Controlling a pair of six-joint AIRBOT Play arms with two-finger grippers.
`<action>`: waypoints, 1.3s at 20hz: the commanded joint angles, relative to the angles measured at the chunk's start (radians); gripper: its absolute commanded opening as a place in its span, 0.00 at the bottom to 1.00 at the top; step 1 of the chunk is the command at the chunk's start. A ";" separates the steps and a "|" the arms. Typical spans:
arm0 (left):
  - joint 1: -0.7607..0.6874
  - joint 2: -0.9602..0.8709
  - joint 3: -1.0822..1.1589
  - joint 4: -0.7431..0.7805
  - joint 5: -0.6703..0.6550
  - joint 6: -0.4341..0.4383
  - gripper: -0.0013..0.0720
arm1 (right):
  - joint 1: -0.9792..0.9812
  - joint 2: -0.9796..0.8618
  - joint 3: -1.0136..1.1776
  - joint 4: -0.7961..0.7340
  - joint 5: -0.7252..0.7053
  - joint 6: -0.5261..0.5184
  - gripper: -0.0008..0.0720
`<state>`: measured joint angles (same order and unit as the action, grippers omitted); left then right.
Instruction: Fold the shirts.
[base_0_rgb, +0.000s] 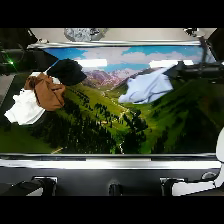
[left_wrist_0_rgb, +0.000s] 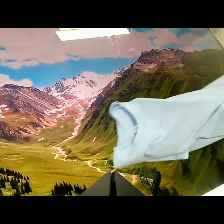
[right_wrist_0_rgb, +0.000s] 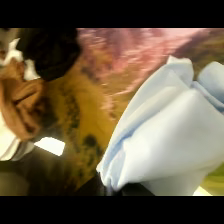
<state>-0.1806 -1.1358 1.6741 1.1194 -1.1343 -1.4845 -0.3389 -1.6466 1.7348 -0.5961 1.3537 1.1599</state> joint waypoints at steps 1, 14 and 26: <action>0.000 0.000 0.000 0.000 0.000 0.000 0.06 | -0.161 -0.002 0.015 -0.127 0.010 0.011 0.07; 0.000 0.000 -0.001 0.000 -0.003 0.000 0.06 | -0.682 -0.002 -0.018 -0.500 0.133 0.145 0.07; -0.002 -0.014 -0.001 -0.001 -0.003 -0.001 0.06 | -0.723 0.137 -0.557 -0.759 0.111 0.191 0.07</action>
<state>-0.1818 -1.1492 1.6733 1.1191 -1.1374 -1.4853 -1.0588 -1.5368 1.2675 -1.3228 1.4857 1.3411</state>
